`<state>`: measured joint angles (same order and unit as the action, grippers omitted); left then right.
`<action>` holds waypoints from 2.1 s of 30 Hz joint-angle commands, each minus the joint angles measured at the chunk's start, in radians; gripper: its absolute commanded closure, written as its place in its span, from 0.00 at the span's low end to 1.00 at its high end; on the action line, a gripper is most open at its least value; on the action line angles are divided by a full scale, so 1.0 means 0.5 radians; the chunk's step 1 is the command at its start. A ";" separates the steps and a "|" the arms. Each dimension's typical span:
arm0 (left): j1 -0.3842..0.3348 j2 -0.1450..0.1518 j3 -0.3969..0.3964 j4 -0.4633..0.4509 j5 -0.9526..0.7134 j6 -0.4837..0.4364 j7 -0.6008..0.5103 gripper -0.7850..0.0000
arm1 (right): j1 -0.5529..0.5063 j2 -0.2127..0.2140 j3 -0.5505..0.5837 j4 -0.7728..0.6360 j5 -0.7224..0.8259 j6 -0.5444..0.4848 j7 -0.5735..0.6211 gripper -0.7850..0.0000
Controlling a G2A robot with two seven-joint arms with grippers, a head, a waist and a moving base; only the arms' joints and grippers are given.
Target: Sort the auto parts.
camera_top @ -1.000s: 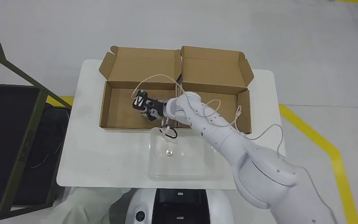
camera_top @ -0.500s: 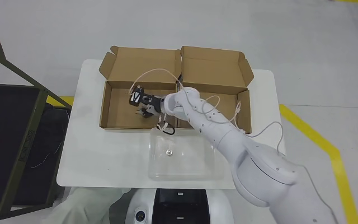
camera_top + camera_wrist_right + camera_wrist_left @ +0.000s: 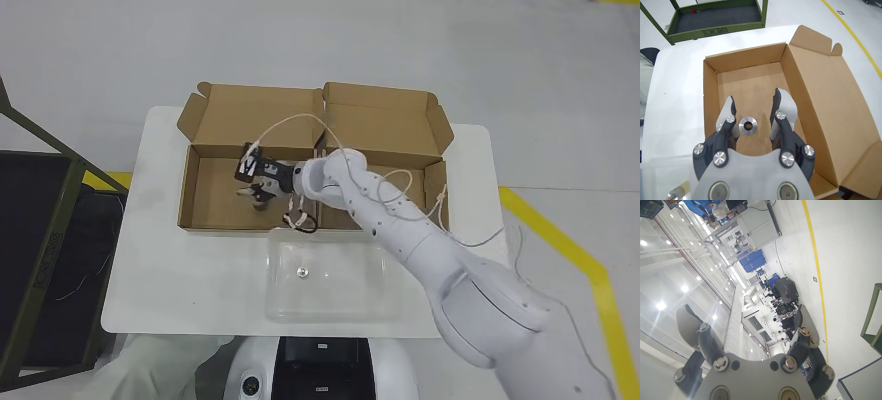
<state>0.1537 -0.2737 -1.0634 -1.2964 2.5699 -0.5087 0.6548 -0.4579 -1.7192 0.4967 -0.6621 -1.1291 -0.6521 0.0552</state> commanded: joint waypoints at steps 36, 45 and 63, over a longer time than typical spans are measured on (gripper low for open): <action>0.000 0.000 0.000 0.000 0.000 0.000 0.000 0.00 | -1.617 0.755 1.160 -2.331 -0.772 -0.584 0.537 0.22; 0.000 0.000 0.000 0.000 0.000 0.000 0.000 0.00 | -1.699 0.797 1.153 -2.320 -0.843 -0.639 0.522 0.24; 0.000 0.000 0.000 0.000 0.000 0.000 0.000 0.00 | -1.544 0.802 0.899 -1.978 -0.816 -0.681 0.526 0.30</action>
<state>0.1537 -0.2737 -1.0634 -1.2964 2.5699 -0.5087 0.6548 -1.2346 -1.3176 0.9525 -1.6633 -1.5380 -0.9957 0.3207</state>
